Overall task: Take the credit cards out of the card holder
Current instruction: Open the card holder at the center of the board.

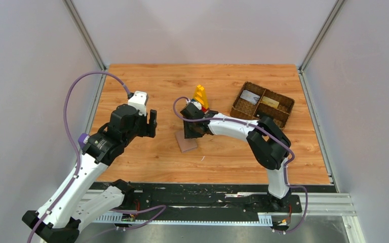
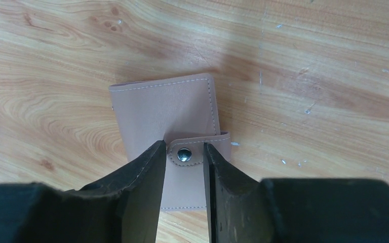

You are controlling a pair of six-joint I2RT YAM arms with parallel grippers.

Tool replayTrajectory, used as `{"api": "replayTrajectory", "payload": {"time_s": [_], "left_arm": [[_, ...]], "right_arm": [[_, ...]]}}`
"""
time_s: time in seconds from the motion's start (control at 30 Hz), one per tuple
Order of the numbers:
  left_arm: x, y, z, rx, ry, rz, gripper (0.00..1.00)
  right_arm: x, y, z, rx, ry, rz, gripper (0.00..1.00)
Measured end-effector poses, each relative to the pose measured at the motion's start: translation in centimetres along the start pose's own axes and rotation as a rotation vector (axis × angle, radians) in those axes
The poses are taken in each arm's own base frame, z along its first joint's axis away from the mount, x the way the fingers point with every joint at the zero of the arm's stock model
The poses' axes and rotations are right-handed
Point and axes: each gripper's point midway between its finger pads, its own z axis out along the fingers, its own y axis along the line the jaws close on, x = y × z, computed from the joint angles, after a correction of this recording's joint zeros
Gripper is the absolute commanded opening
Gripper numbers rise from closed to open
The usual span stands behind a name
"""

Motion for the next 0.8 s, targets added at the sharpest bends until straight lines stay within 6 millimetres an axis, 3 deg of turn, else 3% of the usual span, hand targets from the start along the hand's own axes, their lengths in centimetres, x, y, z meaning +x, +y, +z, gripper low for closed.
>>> {"api": "replayTrajectory", "payload": {"time_s": [0.13, 0.3, 0.8], "left_arm": [[0.01, 0.02, 0.00, -0.001, 0.000, 0.000, 0.81], [-0.05, 0.15, -0.04, -0.008, -0.003, 0.000, 0.81], [0.10, 0.44, -0.03, -0.023, -0.004, -0.001, 0.81]], "right_arm": [[0.08, -0.03, 0.09, 0.045, -0.019, -0.024, 0.26], [0.04, -0.58, 0.11, 0.083, -0.034, -0.029, 0.00], [0.42, -0.84, -0.63, 0.068, -0.047, -0.026, 0.00]]}}
